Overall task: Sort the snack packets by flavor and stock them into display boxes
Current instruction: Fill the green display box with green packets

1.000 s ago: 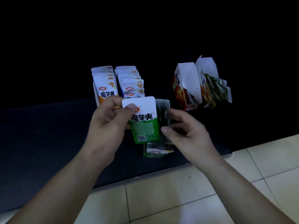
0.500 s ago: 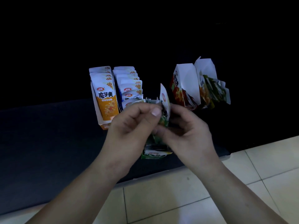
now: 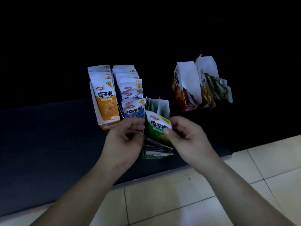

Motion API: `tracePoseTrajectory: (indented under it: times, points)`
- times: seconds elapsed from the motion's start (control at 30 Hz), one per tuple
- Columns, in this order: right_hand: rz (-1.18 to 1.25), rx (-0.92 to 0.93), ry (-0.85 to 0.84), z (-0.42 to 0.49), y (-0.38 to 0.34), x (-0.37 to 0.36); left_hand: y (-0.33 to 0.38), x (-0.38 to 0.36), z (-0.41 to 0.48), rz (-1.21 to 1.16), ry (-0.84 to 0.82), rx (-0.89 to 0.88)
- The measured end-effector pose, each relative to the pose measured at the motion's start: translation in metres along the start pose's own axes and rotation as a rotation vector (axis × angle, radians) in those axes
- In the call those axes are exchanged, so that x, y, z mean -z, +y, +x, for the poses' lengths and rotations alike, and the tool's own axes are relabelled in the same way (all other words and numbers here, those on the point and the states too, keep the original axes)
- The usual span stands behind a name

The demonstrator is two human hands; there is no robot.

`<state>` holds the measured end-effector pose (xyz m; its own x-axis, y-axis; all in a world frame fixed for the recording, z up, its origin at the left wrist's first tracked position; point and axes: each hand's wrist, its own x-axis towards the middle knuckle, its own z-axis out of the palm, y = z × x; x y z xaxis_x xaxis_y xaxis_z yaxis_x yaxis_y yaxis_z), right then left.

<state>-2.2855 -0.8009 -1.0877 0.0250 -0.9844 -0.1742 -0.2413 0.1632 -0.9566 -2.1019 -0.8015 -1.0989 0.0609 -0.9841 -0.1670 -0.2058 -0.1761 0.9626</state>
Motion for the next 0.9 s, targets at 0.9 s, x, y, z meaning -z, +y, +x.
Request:
tracePoseTrajectory:
  times: [0.9]
  points:
    - [-0.296,0.160,0.278,0.040,0.007,-0.005,-0.015,0.001,-0.005,0.060,-0.108,-0.041]
